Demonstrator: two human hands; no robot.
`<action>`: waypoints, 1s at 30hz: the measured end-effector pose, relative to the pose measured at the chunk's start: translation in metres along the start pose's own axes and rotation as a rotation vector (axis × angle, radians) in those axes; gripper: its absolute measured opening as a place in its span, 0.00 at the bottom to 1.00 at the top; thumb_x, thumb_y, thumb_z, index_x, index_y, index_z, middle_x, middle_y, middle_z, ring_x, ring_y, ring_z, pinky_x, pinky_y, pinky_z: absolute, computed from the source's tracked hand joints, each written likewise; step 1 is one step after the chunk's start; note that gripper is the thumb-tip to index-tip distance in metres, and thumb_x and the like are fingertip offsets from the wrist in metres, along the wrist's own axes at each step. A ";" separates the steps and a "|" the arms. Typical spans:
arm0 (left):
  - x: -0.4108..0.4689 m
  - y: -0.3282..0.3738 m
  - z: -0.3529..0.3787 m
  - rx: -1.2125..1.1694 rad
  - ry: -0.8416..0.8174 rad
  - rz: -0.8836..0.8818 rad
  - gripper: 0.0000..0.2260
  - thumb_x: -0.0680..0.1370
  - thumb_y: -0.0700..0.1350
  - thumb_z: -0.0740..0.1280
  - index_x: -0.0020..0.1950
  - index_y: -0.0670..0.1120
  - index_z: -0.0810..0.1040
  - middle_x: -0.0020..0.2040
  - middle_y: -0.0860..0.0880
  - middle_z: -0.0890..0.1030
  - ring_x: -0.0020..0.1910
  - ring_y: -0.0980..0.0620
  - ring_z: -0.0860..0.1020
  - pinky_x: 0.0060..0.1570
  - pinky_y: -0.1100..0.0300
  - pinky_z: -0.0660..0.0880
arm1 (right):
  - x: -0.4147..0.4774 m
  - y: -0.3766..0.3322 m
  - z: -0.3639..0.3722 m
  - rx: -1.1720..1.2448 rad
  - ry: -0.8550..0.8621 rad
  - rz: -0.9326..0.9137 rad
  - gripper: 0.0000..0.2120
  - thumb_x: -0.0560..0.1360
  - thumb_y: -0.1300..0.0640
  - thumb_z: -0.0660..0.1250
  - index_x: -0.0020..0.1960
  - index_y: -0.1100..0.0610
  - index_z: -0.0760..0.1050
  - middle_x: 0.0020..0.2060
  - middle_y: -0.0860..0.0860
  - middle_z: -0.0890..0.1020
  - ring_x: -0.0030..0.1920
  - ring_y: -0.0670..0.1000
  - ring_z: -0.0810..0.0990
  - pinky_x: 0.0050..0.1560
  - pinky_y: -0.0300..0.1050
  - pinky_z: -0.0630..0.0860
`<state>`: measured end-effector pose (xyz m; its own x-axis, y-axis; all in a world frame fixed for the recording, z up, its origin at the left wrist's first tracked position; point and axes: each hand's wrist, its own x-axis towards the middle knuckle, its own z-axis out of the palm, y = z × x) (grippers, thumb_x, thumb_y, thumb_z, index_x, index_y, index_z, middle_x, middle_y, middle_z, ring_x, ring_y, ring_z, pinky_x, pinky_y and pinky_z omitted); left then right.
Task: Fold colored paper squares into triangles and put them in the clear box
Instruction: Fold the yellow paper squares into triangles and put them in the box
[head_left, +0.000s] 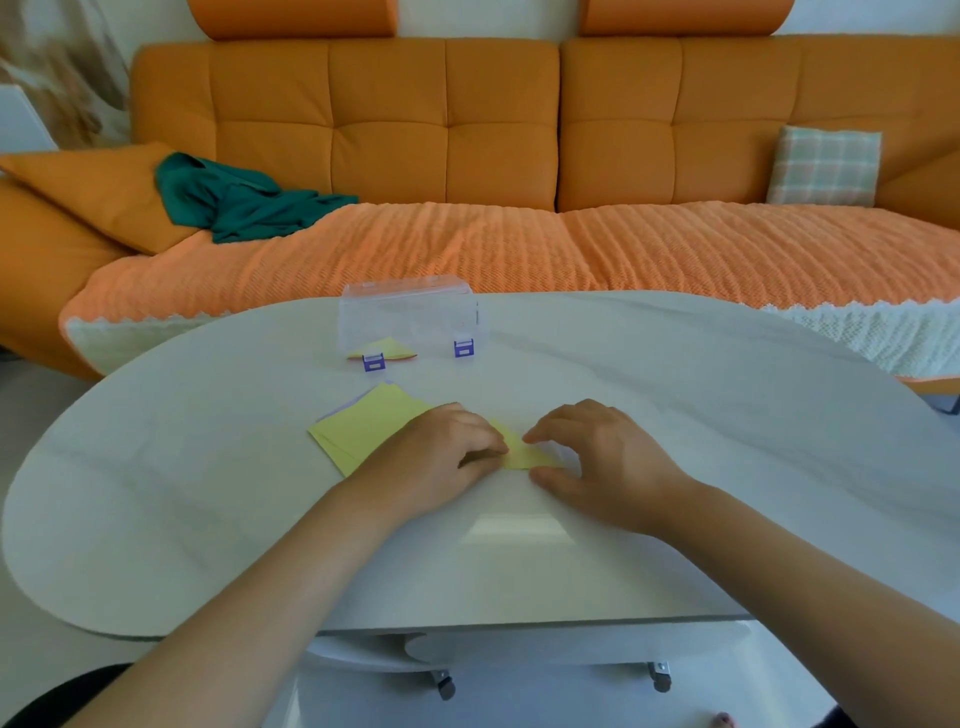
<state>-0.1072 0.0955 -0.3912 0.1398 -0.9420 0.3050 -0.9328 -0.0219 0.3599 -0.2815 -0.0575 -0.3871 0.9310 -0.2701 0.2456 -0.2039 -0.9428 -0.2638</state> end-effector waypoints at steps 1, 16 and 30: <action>0.001 -0.001 0.000 0.022 0.001 0.023 0.07 0.79 0.45 0.69 0.53 0.47 0.85 0.48 0.52 0.84 0.51 0.51 0.77 0.54 0.55 0.74 | 0.003 -0.001 0.002 -0.001 0.018 -0.016 0.16 0.76 0.45 0.70 0.62 0.48 0.80 0.58 0.44 0.81 0.57 0.49 0.77 0.58 0.47 0.72; 0.009 -0.011 -0.003 0.092 0.074 0.135 0.10 0.77 0.40 0.70 0.57 0.44 0.84 0.43 0.47 0.84 0.44 0.45 0.81 0.45 0.53 0.78 | 0.033 0.003 0.007 -0.042 0.108 -0.207 0.11 0.75 0.53 0.70 0.55 0.55 0.83 0.44 0.49 0.83 0.44 0.54 0.80 0.40 0.50 0.78; 0.006 -0.003 -0.015 -0.192 0.227 -0.308 0.03 0.76 0.51 0.71 0.44 0.58 0.84 0.40 0.66 0.83 0.43 0.63 0.81 0.47 0.57 0.79 | 0.035 -0.003 -0.012 0.427 0.080 0.121 0.06 0.76 0.52 0.71 0.42 0.41 0.82 0.42 0.34 0.84 0.48 0.38 0.81 0.49 0.28 0.72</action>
<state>-0.0987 0.0952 -0.3767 0.4919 -0.8030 0.3366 -0.7600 -0.2074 0.6159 -0.2524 -0.0661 -0.3662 0.8783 -0.4035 0.2566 -0.1508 -0.7430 -0.6521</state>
